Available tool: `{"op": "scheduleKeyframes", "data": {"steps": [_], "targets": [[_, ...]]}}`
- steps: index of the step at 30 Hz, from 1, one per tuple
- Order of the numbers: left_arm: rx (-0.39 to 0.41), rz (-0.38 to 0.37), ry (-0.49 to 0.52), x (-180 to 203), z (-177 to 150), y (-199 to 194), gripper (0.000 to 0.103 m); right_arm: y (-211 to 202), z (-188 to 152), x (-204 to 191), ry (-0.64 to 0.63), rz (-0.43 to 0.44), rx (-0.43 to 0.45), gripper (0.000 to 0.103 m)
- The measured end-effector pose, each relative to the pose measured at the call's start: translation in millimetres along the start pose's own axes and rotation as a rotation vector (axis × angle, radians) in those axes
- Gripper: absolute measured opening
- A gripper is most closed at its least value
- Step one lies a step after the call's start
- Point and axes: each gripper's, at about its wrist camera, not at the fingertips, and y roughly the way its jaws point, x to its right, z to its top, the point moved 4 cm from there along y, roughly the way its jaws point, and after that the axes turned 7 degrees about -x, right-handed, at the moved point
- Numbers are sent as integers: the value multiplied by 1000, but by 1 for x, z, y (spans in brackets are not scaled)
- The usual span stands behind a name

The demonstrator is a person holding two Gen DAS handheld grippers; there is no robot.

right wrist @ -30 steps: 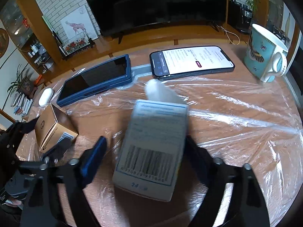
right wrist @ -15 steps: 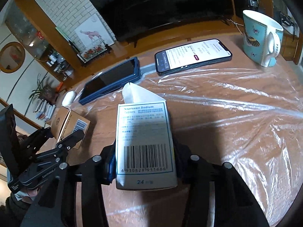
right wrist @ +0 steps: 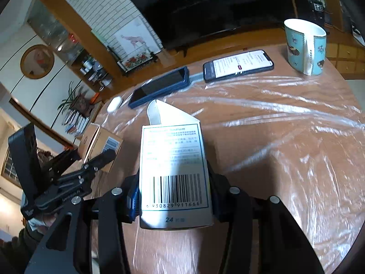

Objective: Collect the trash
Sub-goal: 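Carry the brown box in the left tool while the right tool carries the white box to the bin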

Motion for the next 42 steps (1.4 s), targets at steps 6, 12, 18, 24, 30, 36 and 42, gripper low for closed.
{"op": "scheduleKeyframes", "data": {"steps": [6,12,18,24,30,36,42], "targets": [[7,-5,-28,17,-21,-19,59,-15,-30,1,-18,-4,-18,47],[12,-7,-19,36,-44,-37,59,-33,-57,1,-20,10,-18,47],[9,-29,-2,55,-71,-58,59,-55,-85,-6,-46,20,-20,47],[4,-41,7,72,-101,-76,59,-73,-113,-15,-75,37,-26,47],[4,-51,12,82,-126,-92,59,-85,-142,-26,-110,46,-48,47],[-14,-63,38,95,-154,-104,59,-92,-170,-33,-143,53,-78,47],[-38,-83,97,111,-176,-111,59,-95,-197,-36,-173,55,-118,47]]}}
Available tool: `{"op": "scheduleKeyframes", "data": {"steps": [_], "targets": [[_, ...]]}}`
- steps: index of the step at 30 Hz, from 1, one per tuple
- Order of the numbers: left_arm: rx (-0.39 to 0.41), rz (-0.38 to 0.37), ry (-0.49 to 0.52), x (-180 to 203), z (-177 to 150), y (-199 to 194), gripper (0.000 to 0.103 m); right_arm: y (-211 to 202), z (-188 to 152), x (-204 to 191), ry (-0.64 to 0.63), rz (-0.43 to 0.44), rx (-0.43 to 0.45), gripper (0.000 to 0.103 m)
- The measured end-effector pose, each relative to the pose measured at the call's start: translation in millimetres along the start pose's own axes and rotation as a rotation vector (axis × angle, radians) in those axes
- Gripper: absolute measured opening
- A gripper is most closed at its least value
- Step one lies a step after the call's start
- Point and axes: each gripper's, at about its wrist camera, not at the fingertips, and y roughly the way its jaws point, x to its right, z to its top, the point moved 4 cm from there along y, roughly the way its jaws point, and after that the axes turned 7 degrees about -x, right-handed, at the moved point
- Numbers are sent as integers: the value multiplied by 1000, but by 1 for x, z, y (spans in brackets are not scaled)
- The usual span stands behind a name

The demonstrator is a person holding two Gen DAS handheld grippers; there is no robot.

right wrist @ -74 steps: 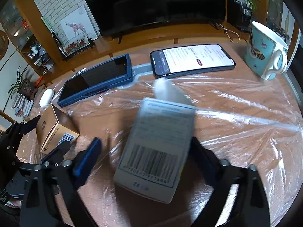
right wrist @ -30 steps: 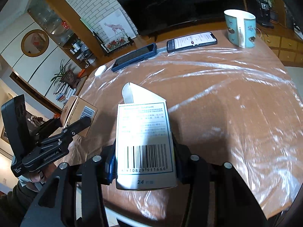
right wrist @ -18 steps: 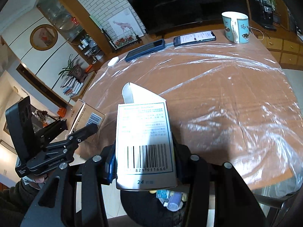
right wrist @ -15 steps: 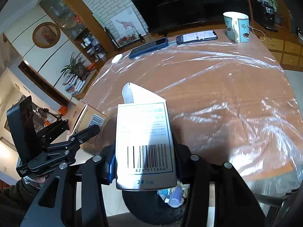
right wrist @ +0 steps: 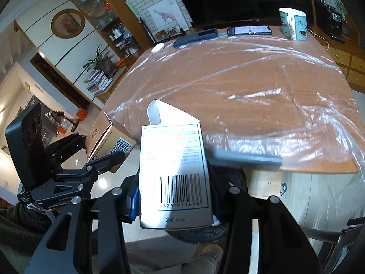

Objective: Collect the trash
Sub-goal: 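Carry the brown box in the left tool while the right tool carries the white box to the bin, then open the left tool over the bin while the right tool drops the white box in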

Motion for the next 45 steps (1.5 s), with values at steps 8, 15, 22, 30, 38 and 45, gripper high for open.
{"op": "scheduleKeyframes", "data": {"steps": [8,15,22,30,38,45], "targets": [[-81,-30,87,25,-30,18,59,20,-35,-8,-43,-29,-91,47],[-169,-24,125,33,-54,48,59,52,-52,0,-28,-53,-162,47],[-229,-5,117,29,-64,80,59,85,-55,12,-5,-92,-197,47],[-249,-18,76,19,-70,104,78,106,-55,32,60,-113,-218,62],[-232,5,73,11,-65,91,78,87,-53,34,89,-109,-196,73],[-31,1,37,-5,-20,20,91,13,-18,12,-2,-137,-21,95]]}}
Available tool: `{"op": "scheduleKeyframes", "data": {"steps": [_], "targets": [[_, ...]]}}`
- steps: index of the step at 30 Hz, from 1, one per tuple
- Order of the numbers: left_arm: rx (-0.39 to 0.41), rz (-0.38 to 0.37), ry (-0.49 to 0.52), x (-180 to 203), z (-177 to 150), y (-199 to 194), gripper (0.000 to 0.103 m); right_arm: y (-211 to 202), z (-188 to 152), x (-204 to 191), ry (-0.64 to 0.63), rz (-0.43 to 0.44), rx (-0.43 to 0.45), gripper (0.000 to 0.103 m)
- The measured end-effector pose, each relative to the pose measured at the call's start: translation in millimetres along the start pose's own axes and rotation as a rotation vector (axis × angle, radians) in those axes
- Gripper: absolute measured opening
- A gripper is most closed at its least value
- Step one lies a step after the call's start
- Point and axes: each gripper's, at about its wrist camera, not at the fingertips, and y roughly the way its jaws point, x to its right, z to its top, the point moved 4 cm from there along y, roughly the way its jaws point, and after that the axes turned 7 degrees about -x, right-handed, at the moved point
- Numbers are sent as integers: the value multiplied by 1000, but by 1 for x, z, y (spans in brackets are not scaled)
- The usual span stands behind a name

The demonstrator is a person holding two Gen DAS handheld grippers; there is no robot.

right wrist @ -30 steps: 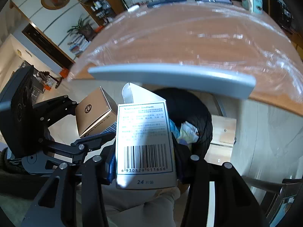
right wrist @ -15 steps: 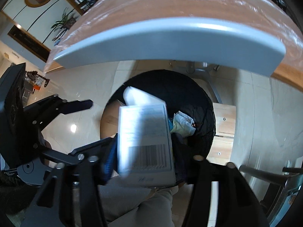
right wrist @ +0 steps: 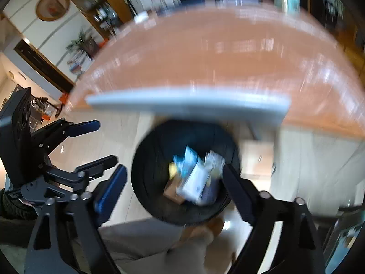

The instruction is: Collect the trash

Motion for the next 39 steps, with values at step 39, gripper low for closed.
{"op": "scheduleKeyframes", "data": {"steps": [39], "targets": [[36,304,-409,-265,177,106,99,57,233,236,286,-454,144,99]]}}
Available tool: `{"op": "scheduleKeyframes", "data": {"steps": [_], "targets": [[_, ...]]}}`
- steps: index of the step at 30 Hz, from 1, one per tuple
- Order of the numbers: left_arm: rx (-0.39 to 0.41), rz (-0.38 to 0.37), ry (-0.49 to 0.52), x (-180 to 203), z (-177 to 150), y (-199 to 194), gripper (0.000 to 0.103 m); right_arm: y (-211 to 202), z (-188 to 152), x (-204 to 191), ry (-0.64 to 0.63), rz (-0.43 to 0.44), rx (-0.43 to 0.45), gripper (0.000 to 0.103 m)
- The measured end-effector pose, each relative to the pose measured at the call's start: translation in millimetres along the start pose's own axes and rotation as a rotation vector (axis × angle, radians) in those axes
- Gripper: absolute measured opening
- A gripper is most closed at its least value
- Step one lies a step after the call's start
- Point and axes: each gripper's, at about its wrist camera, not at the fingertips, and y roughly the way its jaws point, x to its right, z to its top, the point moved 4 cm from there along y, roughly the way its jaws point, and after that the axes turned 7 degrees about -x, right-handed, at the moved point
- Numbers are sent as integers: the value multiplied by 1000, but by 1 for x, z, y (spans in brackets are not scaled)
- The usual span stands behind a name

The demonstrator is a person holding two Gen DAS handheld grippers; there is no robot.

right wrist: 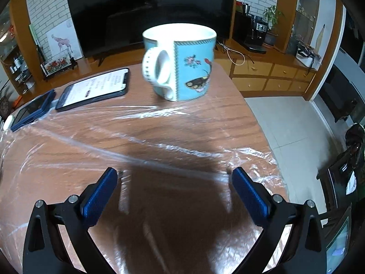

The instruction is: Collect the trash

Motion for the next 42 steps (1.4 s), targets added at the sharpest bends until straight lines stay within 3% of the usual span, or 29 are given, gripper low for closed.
{"op": "scheduleKeyframes", "data": {"steps": [16,42], "targets": [[-66,-12,-36,-7,1,22,101,11,11,3,-12,-29,11,99],[-67,-14,-36,-7,1,22,102,11,12,2,-12,-30,11,99]]}}
